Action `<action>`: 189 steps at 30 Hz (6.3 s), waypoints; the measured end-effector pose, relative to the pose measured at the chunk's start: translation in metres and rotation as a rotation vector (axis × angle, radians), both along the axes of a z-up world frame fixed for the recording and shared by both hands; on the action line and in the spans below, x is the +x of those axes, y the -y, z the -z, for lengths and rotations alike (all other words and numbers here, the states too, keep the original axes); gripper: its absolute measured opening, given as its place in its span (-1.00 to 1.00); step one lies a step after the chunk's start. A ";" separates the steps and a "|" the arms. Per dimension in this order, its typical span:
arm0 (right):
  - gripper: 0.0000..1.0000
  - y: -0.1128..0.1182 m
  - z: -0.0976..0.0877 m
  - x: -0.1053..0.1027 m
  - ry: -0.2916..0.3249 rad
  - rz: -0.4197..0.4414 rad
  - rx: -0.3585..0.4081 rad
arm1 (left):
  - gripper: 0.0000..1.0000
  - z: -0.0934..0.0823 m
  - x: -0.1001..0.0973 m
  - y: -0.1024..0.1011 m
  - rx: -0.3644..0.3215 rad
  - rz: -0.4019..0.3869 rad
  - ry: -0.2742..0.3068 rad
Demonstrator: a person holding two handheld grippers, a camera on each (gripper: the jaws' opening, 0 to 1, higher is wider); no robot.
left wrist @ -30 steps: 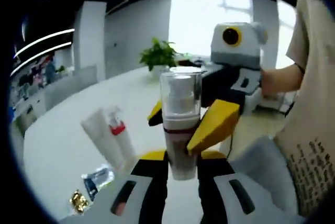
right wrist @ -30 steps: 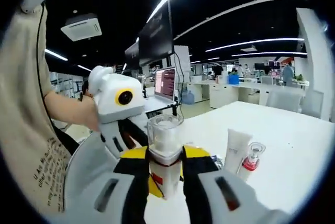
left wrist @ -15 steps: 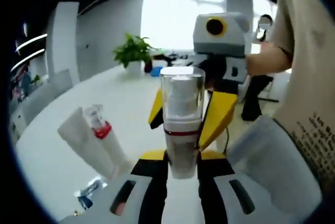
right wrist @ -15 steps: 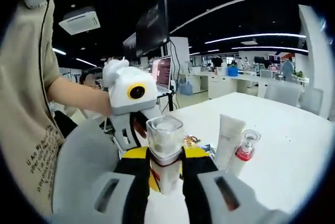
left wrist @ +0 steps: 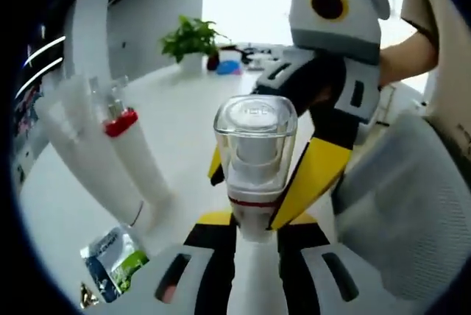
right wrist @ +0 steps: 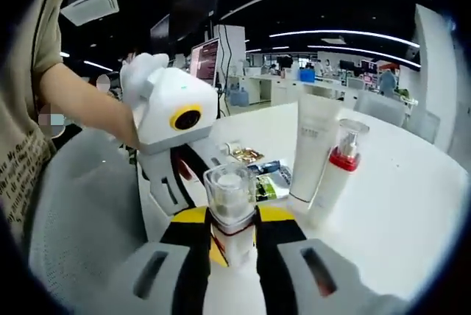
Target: Arrange the skincare products in the storage area until every visible bottle or jar stands upright without overlapping.
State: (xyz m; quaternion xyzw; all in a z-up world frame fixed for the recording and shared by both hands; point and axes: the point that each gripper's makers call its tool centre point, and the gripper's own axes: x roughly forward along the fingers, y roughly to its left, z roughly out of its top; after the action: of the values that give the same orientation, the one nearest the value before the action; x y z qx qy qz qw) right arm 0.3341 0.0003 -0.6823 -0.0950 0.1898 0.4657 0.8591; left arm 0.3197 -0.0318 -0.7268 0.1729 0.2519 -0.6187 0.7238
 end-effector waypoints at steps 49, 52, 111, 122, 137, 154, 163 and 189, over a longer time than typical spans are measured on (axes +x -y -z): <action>-0.55 0.027 0.024 0.085 0.037 0.133 -0.026 | -0.63 0.035 0.085 0.016 0.043 -0.065 0.023; -0.55 0.028 0.024 0.087 0.037 0.138 -0.020 | -0.63 0.035 0.087 0.016 0.046 -0.059 0.026; -0.59 0.032 0.040 0.089 0.028 -0.127 -0.103 | -0.59 0.036 0.090 0.007 0.106 -0.113 0.043; -0.60 0.029 0.040 0.089 0.036 -0.271 -0.122 | -0.59 0.035 0.085 0.004 0.119 -0.124 0.044; -0.58 0.043 0.068 0.083 -0.019 -0.256 -0.179 | -0.61 0.035 0.081 0.007 0.116 -0.124 0.044; -0.61 0.033 0.072 0.086 -0.013 -0.316 -0.195 | -0.60 0.034 0.080 0.002 0.121 -0.136 0.043; -0.61 0.033 0.073 0.087 -0.018 -0.330 -0.193 | -0.59 0.034 0.080 0.002 0.119 -0.142 0.039; -0.05 0.051 0.064 0.058 -0.147 -0.085 -0.055 | -0.28 0.024 0.071 -0.018 0.115 -0.229 0.026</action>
State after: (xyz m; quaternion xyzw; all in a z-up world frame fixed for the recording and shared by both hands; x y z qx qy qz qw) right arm 0.3918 -0.0506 -0.7462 -0.0919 0.2610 0.5022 0.8193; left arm 0.3903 -0.0141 -0.7510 0.1924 0.2957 -0.5141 0.7819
